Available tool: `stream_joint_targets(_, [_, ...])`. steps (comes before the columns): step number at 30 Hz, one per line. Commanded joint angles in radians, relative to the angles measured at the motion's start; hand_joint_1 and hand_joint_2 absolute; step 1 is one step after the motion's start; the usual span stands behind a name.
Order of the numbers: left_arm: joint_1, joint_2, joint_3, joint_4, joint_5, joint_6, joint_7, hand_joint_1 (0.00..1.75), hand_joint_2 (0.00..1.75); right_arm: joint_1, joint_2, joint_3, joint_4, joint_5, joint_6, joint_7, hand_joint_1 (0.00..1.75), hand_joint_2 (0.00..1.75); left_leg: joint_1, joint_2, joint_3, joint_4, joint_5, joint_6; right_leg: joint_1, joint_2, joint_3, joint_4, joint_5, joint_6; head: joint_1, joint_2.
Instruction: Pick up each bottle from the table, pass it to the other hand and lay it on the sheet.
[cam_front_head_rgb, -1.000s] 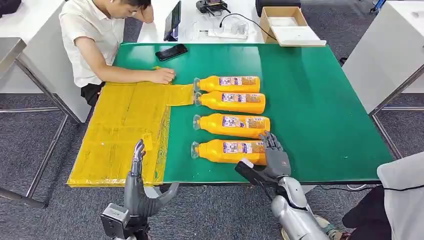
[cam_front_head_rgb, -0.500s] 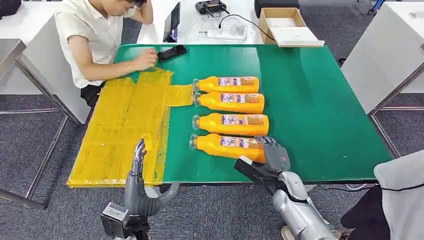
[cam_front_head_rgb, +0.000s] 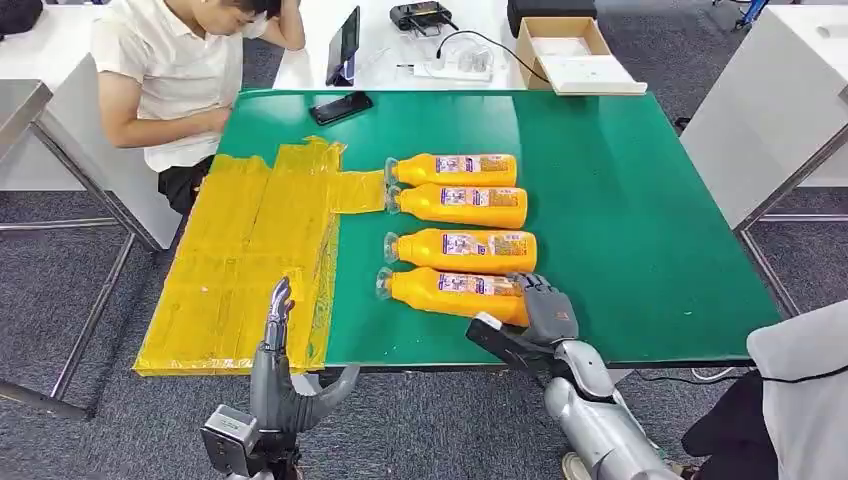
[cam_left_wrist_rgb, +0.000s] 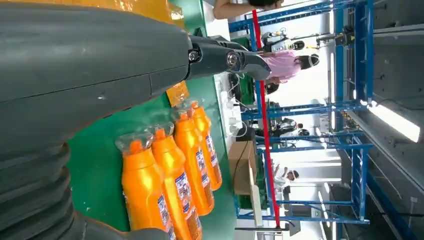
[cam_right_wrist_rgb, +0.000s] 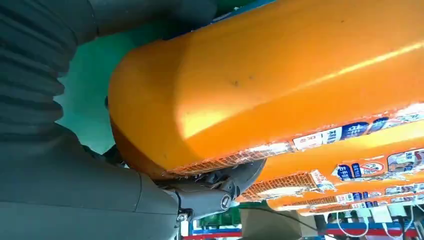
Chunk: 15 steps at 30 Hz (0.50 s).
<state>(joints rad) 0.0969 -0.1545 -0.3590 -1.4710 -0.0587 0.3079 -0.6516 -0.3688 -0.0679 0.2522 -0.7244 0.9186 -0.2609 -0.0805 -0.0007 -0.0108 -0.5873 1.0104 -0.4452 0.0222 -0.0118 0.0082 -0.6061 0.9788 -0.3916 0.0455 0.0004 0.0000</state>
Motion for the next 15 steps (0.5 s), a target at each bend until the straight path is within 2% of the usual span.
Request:
stream_joint_targets(1, [-0.002, -0.014, 0.053, -0.001, 0.124, -0.026, 0.006, 0.0, 1.75, 0.125, 0.06, -0.027, -0.076, -0.27, 0.026, -0.323, 1.75, 1.75, 0.002, -0.001, 0.004, -0.003, 0.0, -0.002, 0.002, -0.003, 0.005, -0.003, -0.001, -0.002, 0.0, 0.0])
stream_joint_targets(3, [-0.004, -0.021, 0.055, -0.003, 0.197, -0.049, 0.039, 0.0, 1.75, 0.178, 0.072, -0.024, -0.209, -0.341, -0.009, -0.376, 1.75, 1.75, 0.002, 0.0, 0.004, -0.002, -0.001, -0.002, 0.002, -0.002, 0.004, -0.002, -0.001, -0.003, 0.0, 0.0])
stream_joint_targets(6, [-0.007, -0.026, 0.052, 0.008, 0.246, -0.047, 0.052, 0.0, 1.75, 0.21, 0.076, -0.011, -0.309, -0.396, -0.047, -0.394, 1.75, 1.75, 0.001, -0.001, -0.001, 0.0, -0.001, -0.001, 0.001, -0.001, 0.0, 0.001, -0.001, -0.001, 0.0, 0.0])
stream_joint_targets(15, [-0.001, -0.03, 0.07, 0.01, 0.405, -0.104, 0.129, 0.0, 1.75, 0.23, 0.086, -0.035, -0.353, -0.462, -0.101, -0.426, 1.75, 1.75, 0.0, -0.003, -0.006, 0.0, 0.0, -0.001, 0.0, -0.001, -0.004, 0.0, -0.001, -0.001, 0.0, 0.0])
